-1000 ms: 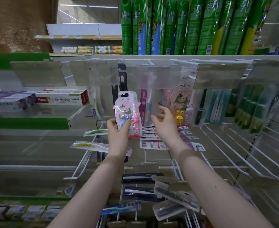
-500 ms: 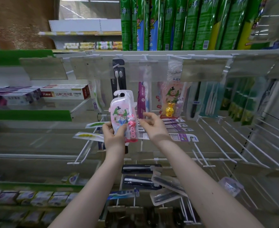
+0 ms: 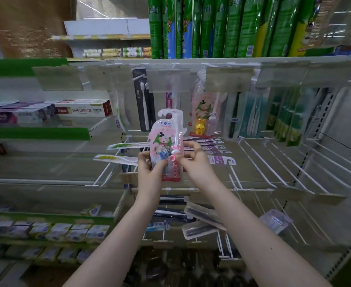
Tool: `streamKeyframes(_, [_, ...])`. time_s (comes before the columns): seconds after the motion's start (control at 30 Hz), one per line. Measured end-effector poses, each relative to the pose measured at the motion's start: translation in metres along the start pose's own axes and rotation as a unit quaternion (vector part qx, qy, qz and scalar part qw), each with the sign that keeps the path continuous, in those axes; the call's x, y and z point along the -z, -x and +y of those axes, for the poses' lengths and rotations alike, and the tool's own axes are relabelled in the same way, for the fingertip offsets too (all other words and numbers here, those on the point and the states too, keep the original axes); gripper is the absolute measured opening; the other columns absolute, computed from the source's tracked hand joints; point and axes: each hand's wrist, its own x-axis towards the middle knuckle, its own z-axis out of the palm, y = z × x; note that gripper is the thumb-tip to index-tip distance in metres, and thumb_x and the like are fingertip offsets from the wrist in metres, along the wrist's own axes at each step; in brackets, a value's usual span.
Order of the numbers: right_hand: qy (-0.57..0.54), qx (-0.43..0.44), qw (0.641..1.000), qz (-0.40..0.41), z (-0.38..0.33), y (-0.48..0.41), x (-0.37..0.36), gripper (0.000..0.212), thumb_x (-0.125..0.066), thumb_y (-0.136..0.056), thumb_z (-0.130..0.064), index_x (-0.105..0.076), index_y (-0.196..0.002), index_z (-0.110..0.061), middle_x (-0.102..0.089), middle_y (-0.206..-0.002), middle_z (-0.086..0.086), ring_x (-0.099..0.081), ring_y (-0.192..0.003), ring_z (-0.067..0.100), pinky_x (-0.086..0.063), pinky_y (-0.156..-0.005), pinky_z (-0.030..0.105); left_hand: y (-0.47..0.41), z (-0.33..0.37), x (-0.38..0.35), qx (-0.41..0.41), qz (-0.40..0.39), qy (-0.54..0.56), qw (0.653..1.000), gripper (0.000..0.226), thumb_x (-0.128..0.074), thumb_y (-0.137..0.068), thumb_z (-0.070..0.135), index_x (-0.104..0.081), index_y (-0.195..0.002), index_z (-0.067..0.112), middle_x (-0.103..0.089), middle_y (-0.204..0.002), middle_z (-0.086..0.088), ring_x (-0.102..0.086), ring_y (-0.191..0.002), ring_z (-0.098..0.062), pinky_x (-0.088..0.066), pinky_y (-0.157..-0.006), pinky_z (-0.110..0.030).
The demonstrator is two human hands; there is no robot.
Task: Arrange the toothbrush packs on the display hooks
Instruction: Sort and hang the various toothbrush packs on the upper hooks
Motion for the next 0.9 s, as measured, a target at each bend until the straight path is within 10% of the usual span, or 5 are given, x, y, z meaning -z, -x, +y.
streamKeyframes(0.23, [-0.017, 0.007, 0.999, 0.028, 0.008, 0.009, 0.018, 0.037, -0.059, -0.091, -0.015, -0.043, -0.125, -0.017, -0.066, -0.106, 0.010, -0.068, -0.088, 0.018, -0.058, -0.072, 0.032, 0.011, -0.007, -0.016, 0.019, -0.020, 0.013, 1.000, 0.024, -0.058, -0.087, 0.004, -0.046, -0.094, 0.024, -0.064, -0.107, -0.014, -0.063, -0.098, -0.033, -0.054, -0.082, -0.048])
streamKeyframes(0.4, [-0.015, 0.015, 0.999, 0.042, 0.010, 0.008, 0.028, 0.035, -0.062, -0.090, -0.016, -0.042, -0.116, -0.024, -0.065, -0.106, 0.008, -0.065, -0.083, 0.009, -0.049, -0.054, 0.011, 0.009, -0.009, -0.024, 0.005, -0.050, 0.018, 0.999, 0.022, -0.057, -0.089, 0.004, -0.045, -0.098, 0.020, -0.063, -0.102, -0.009, -0.064, -0.086, -0.022, -0.055, -0.065, -0.027])
streamKeyframes(0.9, [-0.060, 0.029, 0.982, 0.179, -0.001, -0.015, 0.073, 0.038, -0.058, -0.090, -0.006, -0.038, -0.115, -0.027, -0.062, -0.104, 0.002, -0.065, -0.088, 0.016, -0.057, -0.074, 0.037, -0.041, -0.006, -0.043, -0.002, -0.175, -0.085, 0.981, 0.020, -0.064, -0.087, 0.016, -0.050, -0.097, 0.026, -0.062, -0.095, 0.000, -0.064, -0.085, -0.020, -0.052, -0.069, -0.029])
